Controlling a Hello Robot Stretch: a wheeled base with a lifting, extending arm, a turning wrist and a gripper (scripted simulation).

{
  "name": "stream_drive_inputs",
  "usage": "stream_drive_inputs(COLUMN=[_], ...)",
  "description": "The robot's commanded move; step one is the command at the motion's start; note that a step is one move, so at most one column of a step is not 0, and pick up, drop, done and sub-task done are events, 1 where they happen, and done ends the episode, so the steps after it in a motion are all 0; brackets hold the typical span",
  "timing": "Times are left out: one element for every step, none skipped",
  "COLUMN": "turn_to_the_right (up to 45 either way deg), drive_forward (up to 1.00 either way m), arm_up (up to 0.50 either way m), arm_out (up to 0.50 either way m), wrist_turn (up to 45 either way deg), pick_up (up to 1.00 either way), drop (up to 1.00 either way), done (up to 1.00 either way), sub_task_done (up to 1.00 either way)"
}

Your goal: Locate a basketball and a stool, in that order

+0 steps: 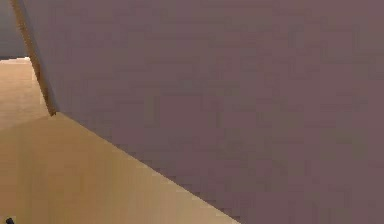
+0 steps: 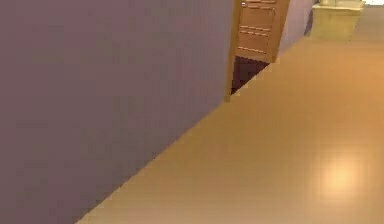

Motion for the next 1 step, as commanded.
stream_drive_inputs(turn_to_the_right=[0.0], drive_forward=[0.65], arm_up=[0.0], arm_out=[0.0], wrist_turn=[0.0], pick_up=[0.0], drop=[0.0], done=[0.0], sub_task_done=[0.0])
